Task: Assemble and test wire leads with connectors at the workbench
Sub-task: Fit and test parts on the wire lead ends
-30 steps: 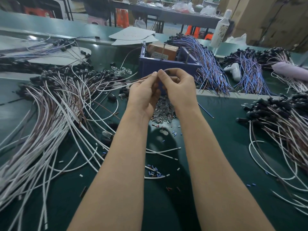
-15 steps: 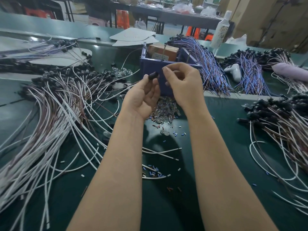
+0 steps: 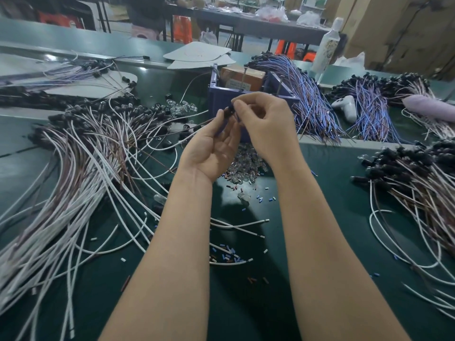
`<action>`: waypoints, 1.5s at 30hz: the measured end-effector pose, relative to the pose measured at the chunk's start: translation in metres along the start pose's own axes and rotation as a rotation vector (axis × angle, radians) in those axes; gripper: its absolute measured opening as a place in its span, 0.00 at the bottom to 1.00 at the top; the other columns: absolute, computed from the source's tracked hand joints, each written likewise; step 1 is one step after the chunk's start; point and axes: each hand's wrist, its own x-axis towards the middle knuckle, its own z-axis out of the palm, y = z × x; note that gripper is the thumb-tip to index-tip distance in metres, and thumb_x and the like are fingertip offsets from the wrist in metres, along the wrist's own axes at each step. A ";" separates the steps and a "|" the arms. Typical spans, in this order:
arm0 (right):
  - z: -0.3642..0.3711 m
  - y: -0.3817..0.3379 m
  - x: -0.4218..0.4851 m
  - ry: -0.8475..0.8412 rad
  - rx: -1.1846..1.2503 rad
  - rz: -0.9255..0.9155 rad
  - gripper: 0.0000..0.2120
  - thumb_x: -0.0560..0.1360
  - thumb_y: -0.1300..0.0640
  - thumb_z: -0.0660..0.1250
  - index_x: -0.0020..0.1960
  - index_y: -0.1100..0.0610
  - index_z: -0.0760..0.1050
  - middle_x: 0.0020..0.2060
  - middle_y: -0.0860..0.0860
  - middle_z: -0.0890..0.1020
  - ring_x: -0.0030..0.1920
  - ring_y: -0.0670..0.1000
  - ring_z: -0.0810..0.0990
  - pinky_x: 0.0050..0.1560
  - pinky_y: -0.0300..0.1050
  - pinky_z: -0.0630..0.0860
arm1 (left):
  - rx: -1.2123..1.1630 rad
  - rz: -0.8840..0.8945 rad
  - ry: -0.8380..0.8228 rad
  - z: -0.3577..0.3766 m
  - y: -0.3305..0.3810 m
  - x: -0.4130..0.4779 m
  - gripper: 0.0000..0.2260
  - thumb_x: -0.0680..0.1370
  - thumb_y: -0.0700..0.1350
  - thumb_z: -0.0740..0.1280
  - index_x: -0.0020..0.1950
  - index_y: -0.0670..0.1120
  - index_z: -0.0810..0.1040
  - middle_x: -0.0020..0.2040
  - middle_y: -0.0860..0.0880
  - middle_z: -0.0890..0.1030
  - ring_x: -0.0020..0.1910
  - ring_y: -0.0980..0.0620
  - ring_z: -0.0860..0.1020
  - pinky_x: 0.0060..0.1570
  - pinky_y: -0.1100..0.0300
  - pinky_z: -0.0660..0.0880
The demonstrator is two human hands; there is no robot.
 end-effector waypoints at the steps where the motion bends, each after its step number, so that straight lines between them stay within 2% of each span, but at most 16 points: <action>1: -0.002 0.000 0.001 -0.003 0.027 0.007 0.05 0.77 0.57 0.66 0.47 0.50 0.80 0.36 0.48 0.81 0.37 0.46 0.80 0.47 0.43 0.79 | -0.021 0.000 0.010 -0.001 0.001 0.000 0.09 0.80 0.41 0.62 0.48 0.35 0.77 0.43 0.43 0.80 0.37 0.52 0.80 0.44 0.65 0.78; 3: -0.006 0.002 0.002 -0.003 0.039 0.016 0.06 0.77 0.58 0.65 0.51 0.48 0.77 0.38 0.51 0.82 0.41 0.53 0.82 0.50 0.52 0.79 | -0.037 0.005 0.017 -0.002 0.001 0.000 0.09 0.80 0.41 0.61 0.47 0.35 0.76 0.40 0.43 0.79 0.35 0.53 0.79 0.39 0.66 0.78; 5: -0.008 0.004 0.003 0.006 0.051 0.038 0.07 0.76 0.58 0.66 0.52 0.49 0.73 0.37 0.50 0.81 0.43 0.53 0.82 0.52 0.54 0.78 | -0.044 0.008 0.003 -0.003 0.000 -0.002 0.09 0.80 0.40 0.61 0.47 0.35 0.76 0.40 0.43 0.79 0.35 0.53 0.78 0.39 0.66 0.78; 8: -0.009 0.006 0.003 0.004 0.042 0.060 0.08 0.75 0.58 0.69 0.44 0.48 0.71 0.38 0.49 0.82 0.44 0.53 0.83 0.52 0.55 0.78 | -0.039 0.014 -0.003 -0.003 0.000 -0.002 0.09 0.80 0.40 0.61 0.46 0.36 0.76 0.39 0.43 0.79 0.38 0.52 0.77 0.37 0.65 0.79; 10: -0.010 0.005 0.004 -0.016 0.019 0.051 0.08 0.74 0.58 0.70 0.41 0.47 0.74 0.38 0.50 0.82 0.43 0.52 0.83 0.52 0.54 0.79 | -0.021 0.021 -0.004 -0.004 0.000 -0.002 0.09 0.80 0.40 0.60 0.46 0.36 0.76 0.39 0.44 0.80 0.39 0.52 0.77 0.37 0.65 0.79; 15: -0.012 0.004 0.004 -0.061 0.007 0.021 0.06 0.74 0.60 0.69 0.44 0.49 0.79 0.40 0.49 0.84 0.44 0.49 0.83 0.52 0.49 0.80 | 0.016 0.037 0.011 -0.003 -0.001 -0.001 0.10 0.80 0.40 0.60 0.43 0.37 0.76 0.38 0.44 0.79 0.39 0.53 0.77 0.37 0.64 0.78; 20: -0.010 0.002 0.004 -0.081 -0.048 0.007 0.05 0.75 0.61 0.68 0.46 0.53 0.80 0.41 0.50 0.83 0.44 0.49 0.83 0.52 0.45 0.79 | 0.051 0.054 0.015 -0.003 -0.001 -0.001 0.09 0.80 0.41 0.61 0.44 0.38 0.76 0.38 0.45 0.78 0.37 0.54 0.76 0.37 0.65 0.78; 24: -0.009 -0.001 0.002 -0.052 -0.136 -0.024 0.03 0.74 0.60 0.68 0.47 0.55 0.79 0.38 0.47 0.82 0.40 0.45 0.81 0.44 0.30 0.75 | 0.081 0.075 0.028 -0.003 -0.002 -0.001 0.09 0.80 0.41 0.61 0.45 0.38 0.77 0.37 0.46 0.78 0.36 0.55 0.76 0.37 0.65 0.78; 28: -0.008 -0.002 0.002 -0.041 -0.228 -0.019 0.03 0.75 0.59 0.68 0.47 0.56 0.80 0.39 0.49 0.83 0.41 0.46 0.81 0.42 0.31 0.73 | 0.139 0.108 0.039 -0.004 -0.001 0.001 0.08 0.80 0.41 0.61 0.44 0.40 0.77 0.37 0.47 0.79 0.35 0.56 0.76 0.37 0.67 0.78; 32: -0.010 -0.001 0.003 -0.040 -0.277 0.004 0.03 0.75 0.58 0.68 0.47 0.55 0.80 0.38 0.49 0.82 0.41 0.46 0.81 0.39 0.26 0.70 | 0.249 0.140 0.029 -0.004 -0.003 0.002 0.06 0.80 0.40 0.61 0.45 0.42 0.76 0.39 0.48 0.78 0.36 0.58 0.77 0.38 0.68 0.77; 36: -0.010 -0.001 0.003 -0.043 -0.256 0.034 0.03 0.75 0.58 0.68 0.46 0.55 0.80 0.38 0.49 0.82 0.41 0.47 0.82 0.42 0.31 0.73 | 0.311 0.178 0.042 -0.003 -0.001 0.003 0.05 0.80 0.39 0.62 0.45 0.42 0.75 0.33 0.50 0.80 0.32 0.59 0.79 0.38 0.69 0.78; 39: -0.011 0.001 0.004 -0.054 -0.292 0.052 0.03 0.75 0.58 0.67 0.44 0.54 0.79 0.37 0.49 0.82 0.40 0.47 0.81 0.37 0.28 0.70 | 0.365 0.203 0.057 -0.003 -0.002 0.003 0.05 0.79 0.37 0.63 0.44 0.42 0.76 0.32 0.50 0.80 0.32 0.58 0.79 0.40 0.68 0.78; 43: -0.013 0.006 0.005 -0.072 -0.272 0.113 0.03 0.75 0.58 0.67 0.42 0.52 0.78 0.39 0.52 0.83 0.43 0.50 0.82 0.47 0.42 0.78 | 0.412 0.204 0.054 -0.002 -0.004 0.002 0.05 0.79 0.37 0.63 0.44 0.42 0.76 0.33 0.50 0.80 0.32 0.59 0.78 0.41 0.68 0.77; 45: -0.015 0.007 0.004 -0.078 -0.213 0.121 0.05 0.75 0.58 0.68 0.40 0.52 0.77 0.37 0.52 0.83 0.41 0.51 0.83 0.49 0.47 0.80 | 0.414 0.207 0.048 -0.002 -0.004 0.001 0.05 0.79 0.38 0.63 0.44 0.43 0.76 0.33 0.50 0.80 0.32 0.59 0.78 0.41 0.67 0.77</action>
